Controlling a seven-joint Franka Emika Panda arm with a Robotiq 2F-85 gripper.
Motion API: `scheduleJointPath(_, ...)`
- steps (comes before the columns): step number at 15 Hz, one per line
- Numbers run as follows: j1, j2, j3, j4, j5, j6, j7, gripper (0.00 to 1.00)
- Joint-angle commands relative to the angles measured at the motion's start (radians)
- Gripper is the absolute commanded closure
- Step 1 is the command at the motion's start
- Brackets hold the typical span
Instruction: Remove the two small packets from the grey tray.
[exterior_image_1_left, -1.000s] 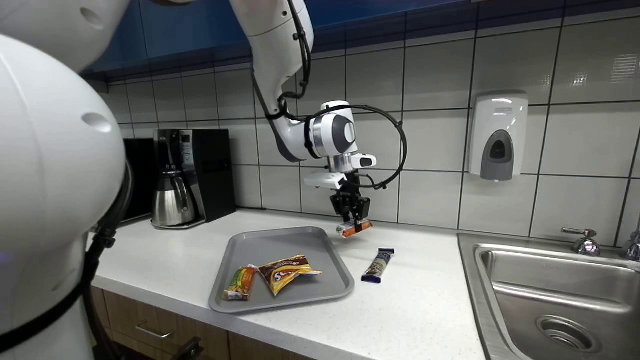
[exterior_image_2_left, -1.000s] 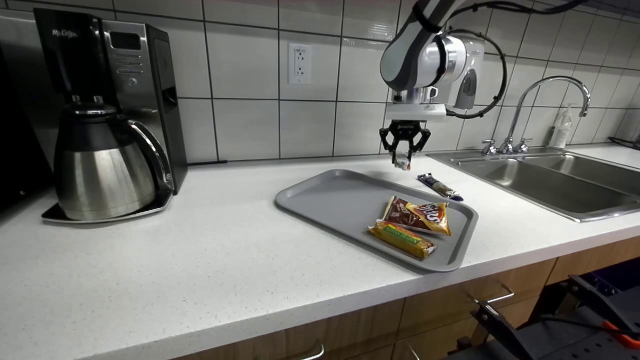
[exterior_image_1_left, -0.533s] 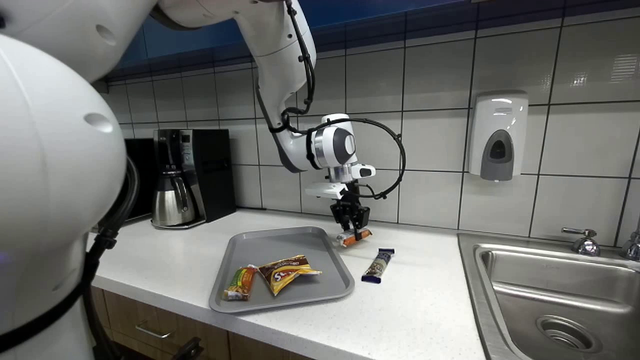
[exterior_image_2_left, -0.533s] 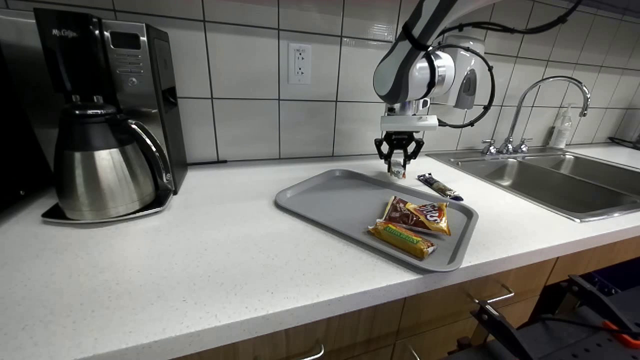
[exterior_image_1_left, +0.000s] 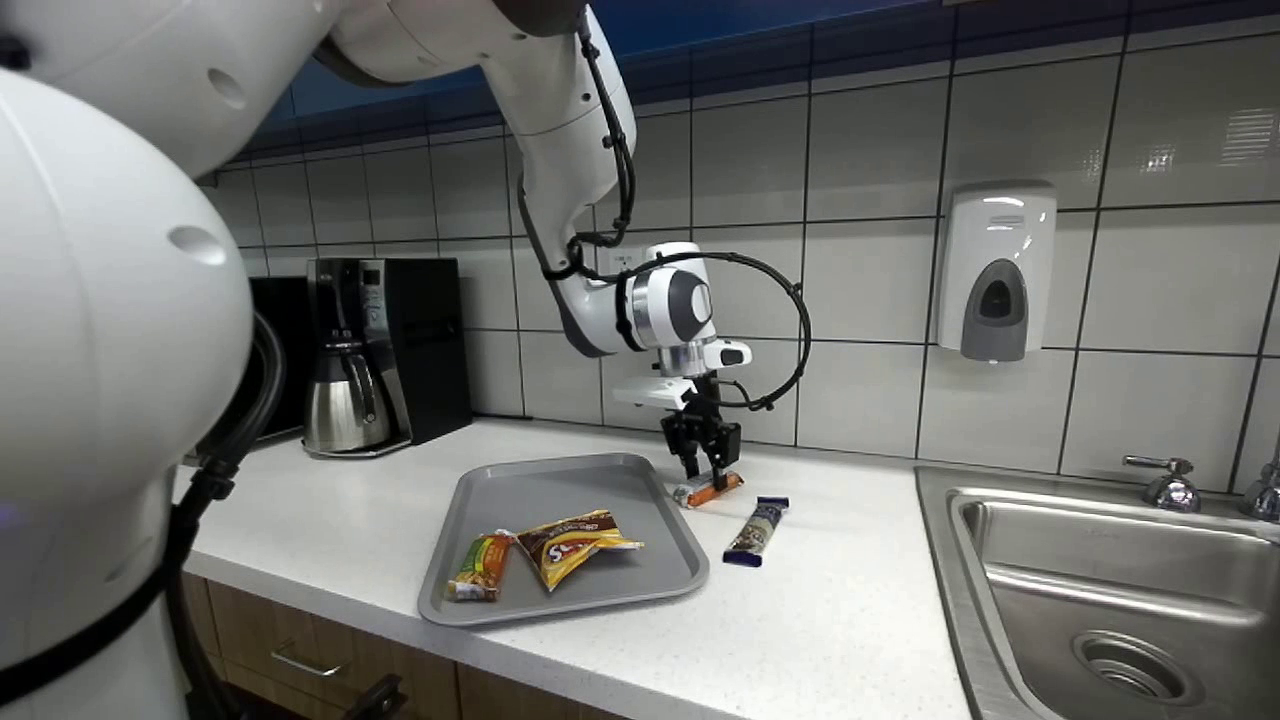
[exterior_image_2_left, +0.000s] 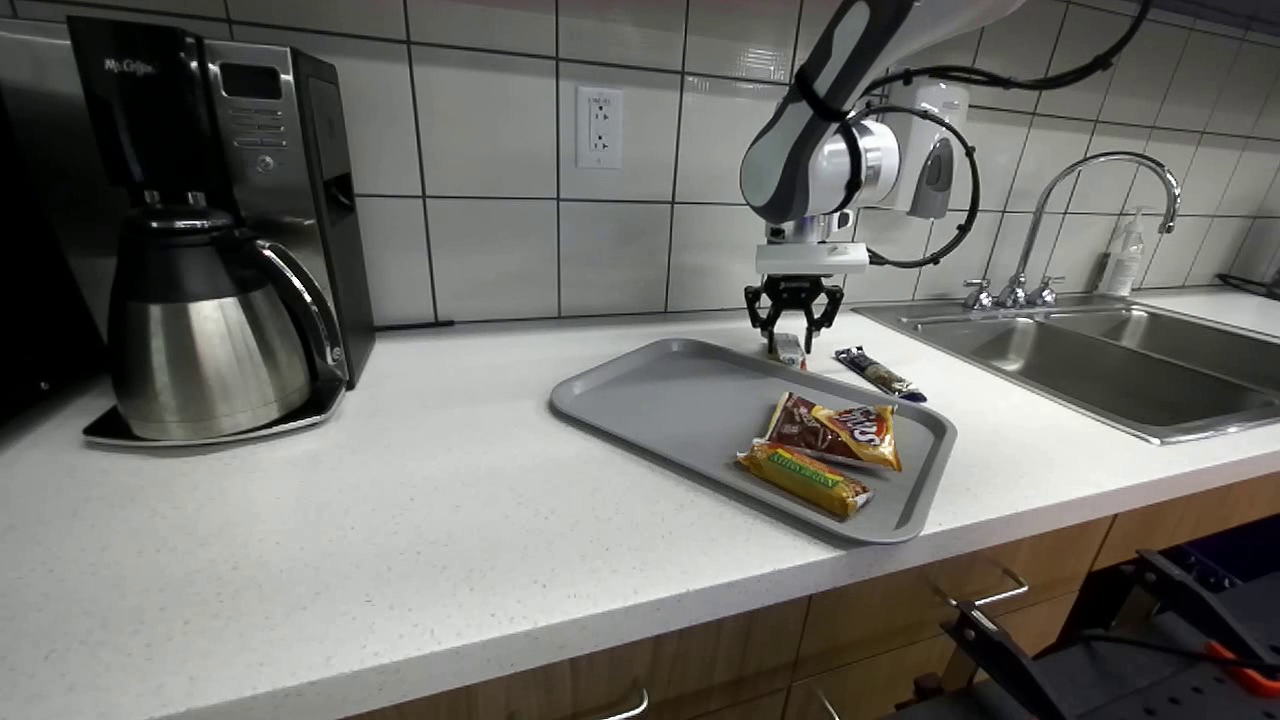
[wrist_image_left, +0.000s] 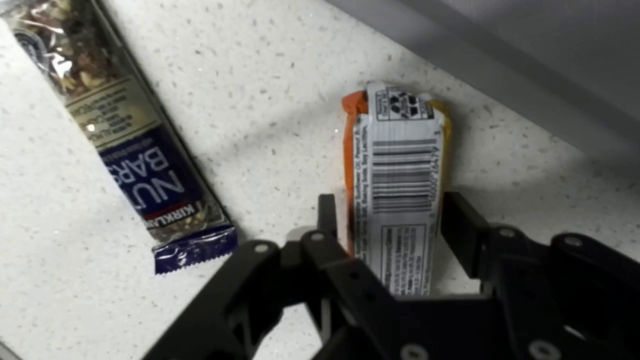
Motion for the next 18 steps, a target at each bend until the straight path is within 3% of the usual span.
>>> scheduleJointPath(1, 0.001, -0.015, -0.001, 0.013, 0.026, -0.027, -0.026, 0.1)
scheduleJointPath(3, 0.001, -0.038, -0.001, -0.008, 0.026, -0.018, -0.029, 0.0)
scheduleJointPath(10, -0.011, -0.15, 0.016, -0.113, 0.026, 0.022, -0.076, 0.0)
scheduleJointPath(18, -0.051, -0.338, 0.09, -0.3, 0.098, 0.016, -0.278, 0.0)
